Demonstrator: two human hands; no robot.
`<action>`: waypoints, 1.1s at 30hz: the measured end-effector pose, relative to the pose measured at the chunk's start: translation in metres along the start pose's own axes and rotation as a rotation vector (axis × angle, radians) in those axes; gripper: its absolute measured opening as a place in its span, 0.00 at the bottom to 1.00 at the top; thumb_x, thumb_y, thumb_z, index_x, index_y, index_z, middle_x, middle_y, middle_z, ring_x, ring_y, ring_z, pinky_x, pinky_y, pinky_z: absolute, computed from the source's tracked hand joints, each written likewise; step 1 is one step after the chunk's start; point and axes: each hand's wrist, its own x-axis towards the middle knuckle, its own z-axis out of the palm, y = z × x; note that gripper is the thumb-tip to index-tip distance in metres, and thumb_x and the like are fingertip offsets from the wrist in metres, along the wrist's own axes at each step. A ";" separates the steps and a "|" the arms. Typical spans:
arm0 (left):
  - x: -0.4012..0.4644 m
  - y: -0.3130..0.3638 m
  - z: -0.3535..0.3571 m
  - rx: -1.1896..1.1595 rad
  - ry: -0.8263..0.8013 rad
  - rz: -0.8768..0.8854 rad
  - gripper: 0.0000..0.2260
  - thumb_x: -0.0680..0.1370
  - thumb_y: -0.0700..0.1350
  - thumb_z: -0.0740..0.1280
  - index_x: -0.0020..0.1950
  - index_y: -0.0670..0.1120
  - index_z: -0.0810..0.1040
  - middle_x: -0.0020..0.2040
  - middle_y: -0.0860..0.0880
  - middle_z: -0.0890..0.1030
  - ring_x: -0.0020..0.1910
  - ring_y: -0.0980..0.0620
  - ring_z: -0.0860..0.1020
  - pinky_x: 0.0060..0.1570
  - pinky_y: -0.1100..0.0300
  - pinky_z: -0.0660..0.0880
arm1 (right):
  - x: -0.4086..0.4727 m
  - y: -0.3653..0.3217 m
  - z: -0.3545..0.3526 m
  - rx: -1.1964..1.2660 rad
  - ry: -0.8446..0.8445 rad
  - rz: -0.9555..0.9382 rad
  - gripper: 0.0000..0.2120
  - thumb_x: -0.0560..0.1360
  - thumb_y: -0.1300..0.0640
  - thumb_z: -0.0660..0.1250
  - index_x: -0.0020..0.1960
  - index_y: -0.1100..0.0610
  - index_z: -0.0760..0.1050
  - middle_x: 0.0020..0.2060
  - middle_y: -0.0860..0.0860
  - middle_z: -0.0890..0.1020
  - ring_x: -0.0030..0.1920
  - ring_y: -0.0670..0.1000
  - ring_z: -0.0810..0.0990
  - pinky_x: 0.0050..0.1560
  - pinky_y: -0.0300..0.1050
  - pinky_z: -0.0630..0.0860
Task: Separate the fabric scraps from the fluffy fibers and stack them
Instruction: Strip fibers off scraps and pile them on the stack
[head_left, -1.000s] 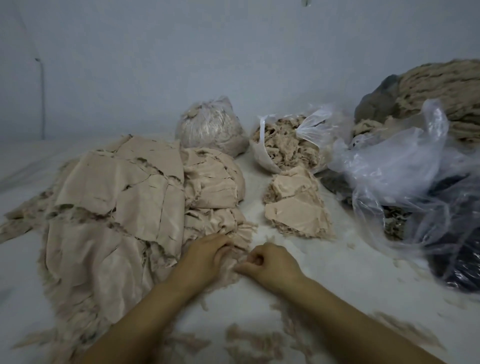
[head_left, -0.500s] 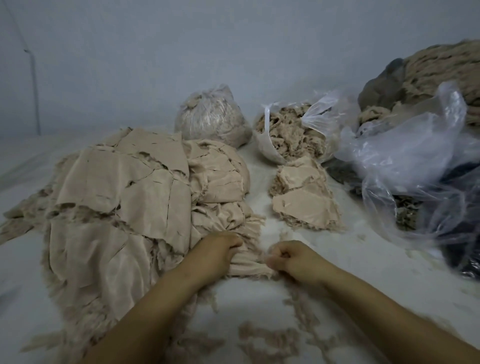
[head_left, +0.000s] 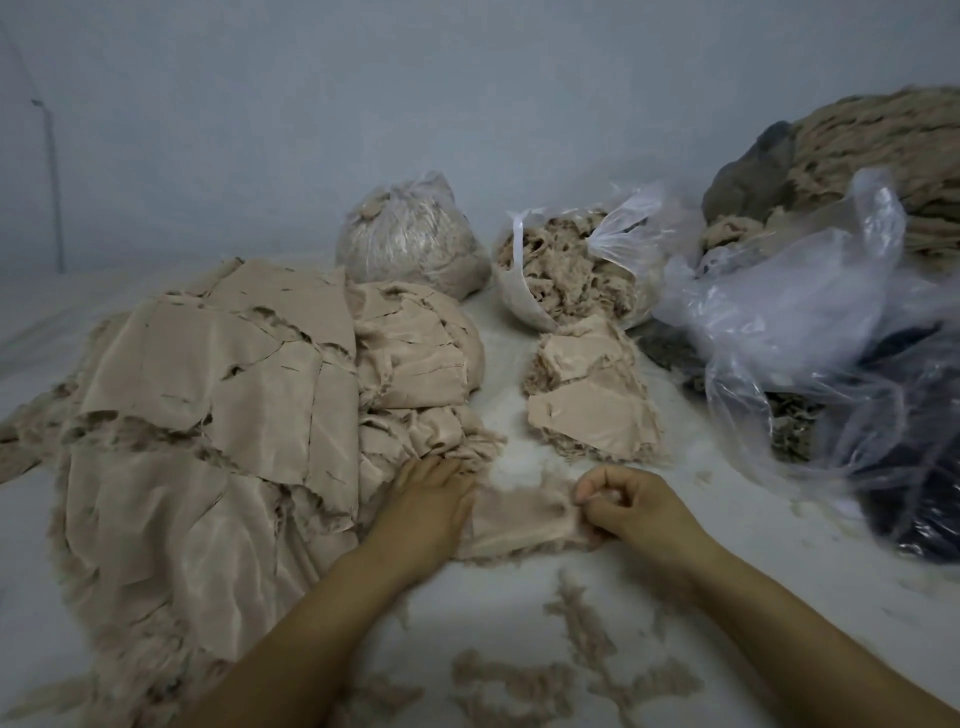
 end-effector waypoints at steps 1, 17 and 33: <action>0.001 0.006 -0.002 -0.175 0.125 0.039 0.16 0.83 0.45 0.54 0.70 0.45 0.70 0.69 0.52 0.69 0.72 0.54 0.62 0.72 0.68 0.48 | 0.000 0.000 -0.004 0.006 -0.011 -0.015 0.14 0.74 0.75 0.61 0.37 0.60 0.75 0.25 0.52 0.68 0.26 0.46 0.66 0.30 0.38 0.68; 0.010 0.037 -0.023 -1.389 0.174 -0.512 0.11 0.80 0.41 0.62 0.37 0.45 0.75 0.31 0.50 0.75 0.28 0.58 0.73 0.30 0.65 0.70 | -0.008 0.004 -0.006 -0.076 -0.100 0.022 0.07 0.74 0.53 0.70 0.46 0.56 0.84 0.39 0.57 0.83 0.38 0.50 0.79 0.39 0.38 0.76; 0.023 0.072 -0.023 -1.192 0.418 -0.427 0.16 0.78 0.48 0.65 0.42 0.34 0.77 0.35 0.42 0.78 0.36 0.47 0.74 0.40 0.52 0.72 | 0.004 -0.012 0.045 -0.062 0.186 -0.208 0.11 0.74 0.55 0.70 0.34 0.53 0.75 0.25 0.42 0.76 0.29 0.39 0.71 0.33 0.34 0.68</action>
